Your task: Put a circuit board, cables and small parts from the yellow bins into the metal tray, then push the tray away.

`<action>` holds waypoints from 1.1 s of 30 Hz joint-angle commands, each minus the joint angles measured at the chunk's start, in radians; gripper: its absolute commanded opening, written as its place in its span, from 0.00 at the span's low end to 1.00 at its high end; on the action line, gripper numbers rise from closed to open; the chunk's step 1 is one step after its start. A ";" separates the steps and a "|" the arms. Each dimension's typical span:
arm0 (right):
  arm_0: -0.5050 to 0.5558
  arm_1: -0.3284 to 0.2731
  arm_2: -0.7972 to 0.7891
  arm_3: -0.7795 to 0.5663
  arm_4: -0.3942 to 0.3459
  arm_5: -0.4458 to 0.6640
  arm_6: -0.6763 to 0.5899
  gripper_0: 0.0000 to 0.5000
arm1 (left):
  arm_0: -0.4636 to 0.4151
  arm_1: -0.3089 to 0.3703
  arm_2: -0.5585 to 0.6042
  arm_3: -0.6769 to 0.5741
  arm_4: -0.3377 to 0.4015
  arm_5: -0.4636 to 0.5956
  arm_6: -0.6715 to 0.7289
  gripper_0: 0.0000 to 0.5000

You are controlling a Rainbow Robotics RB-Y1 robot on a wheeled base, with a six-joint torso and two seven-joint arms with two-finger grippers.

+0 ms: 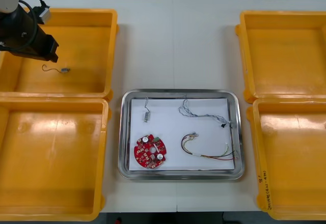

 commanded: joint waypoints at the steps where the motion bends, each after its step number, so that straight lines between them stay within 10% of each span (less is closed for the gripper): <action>1: 0.021 -0.032 -0.036 -0.034 0.020 -0.030 -0.020 1.00 | -0.054 -0.032 0.021 -0.034 -0.025 -0.022 0.132 1.00; 33: 0.106 -0.044 -0.030 -0.065 -0.026 -0.151 0.005 1.00 | -0.051 -0.061 -0.148 0.147 0.004 -0.246 0.141 1.00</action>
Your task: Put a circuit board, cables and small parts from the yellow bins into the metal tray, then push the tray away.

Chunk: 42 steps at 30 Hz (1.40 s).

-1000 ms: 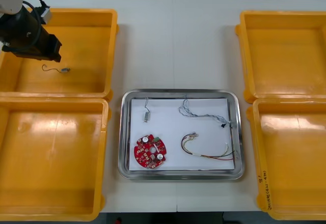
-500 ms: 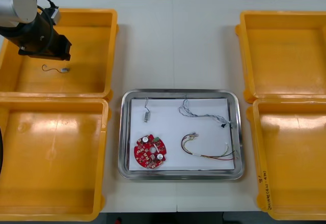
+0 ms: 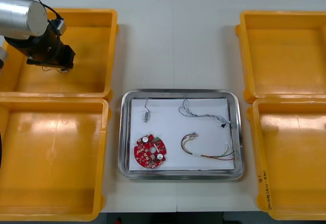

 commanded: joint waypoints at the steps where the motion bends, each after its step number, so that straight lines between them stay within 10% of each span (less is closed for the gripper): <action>1: 0.042 -0.051 -0.030 -0.058 -0.018 0.004 0.005 1.00 | -0.051 -0.011 -0.031 0.013 0.019 -0.025 0.064 1.00; 41: 0.068 -0.081 -0.039 -0.092 -0.006 0.027 0.005 1.00 | 0.031 0.004 -0.046 0.016 0.032 -0.079 -0.002 1.00; 42: 0.068 -0.081 -0.039 -0.092 -0.006 0.029 0.005 1.00 | 0.031 0.004 -0.048 0.016 0.031 -0.079 -0.005 0.86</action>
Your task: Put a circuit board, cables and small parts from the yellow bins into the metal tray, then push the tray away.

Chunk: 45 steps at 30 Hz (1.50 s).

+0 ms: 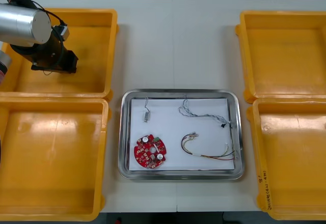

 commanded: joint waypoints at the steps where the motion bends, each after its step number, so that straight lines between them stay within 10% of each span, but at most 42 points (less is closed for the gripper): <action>1: 0.010 -0.046 -0.039 -0.025 0.018 0.016 0.005 1.00 | 0.016 0.005 -0.012 -0.012 0.002 -0.021 -0.005 0.74; 3: 0.011 -0.046 -0.039 -0.025 0.015 0.018 0.002 1.00 | 0.016 0.005 -0.011 -0.012 0.000 -0.021 -0.008 0.00; 27: 0.011 -0.046 -0.039 -0.025 0.006 0.022 -0.017 1.00 | -0.001 0.018 0.020 -0.021 0.020 -0.015 -0.019 0.00; 45: 0.011 -0.046 -0.039 -0.025 0.006 0.022 -0.017 1.00 | -0.024 0.018 0.130 -0.234 -0.015 0.232 0.017 0.00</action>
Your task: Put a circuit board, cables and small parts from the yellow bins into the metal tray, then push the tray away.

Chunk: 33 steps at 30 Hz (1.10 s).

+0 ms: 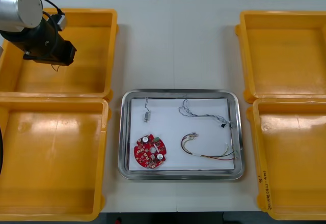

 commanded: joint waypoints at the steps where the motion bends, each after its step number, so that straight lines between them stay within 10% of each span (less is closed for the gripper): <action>1: 0.011 -0.046 -0.039 -0.023 -0.001 0.006 -0.017 1.00 | -0.024 0.017 0.041 -0.098 -0.018 0.071 0.021 0.00; 18: 0.011 -0.046 -0.039 -0.023 -0.001 0.006 -0.017 1.00 | -0.035 -0.108 0.086 -0.385 -0.100 0.373 0.235 0.00; 33: 0.011 -0.046 -0.039 -0.023 -0.001 0.006 -0.017 1.00 | -0.035 -0.322 0.076 -0.557 -0.273 0.381 0.318 0.00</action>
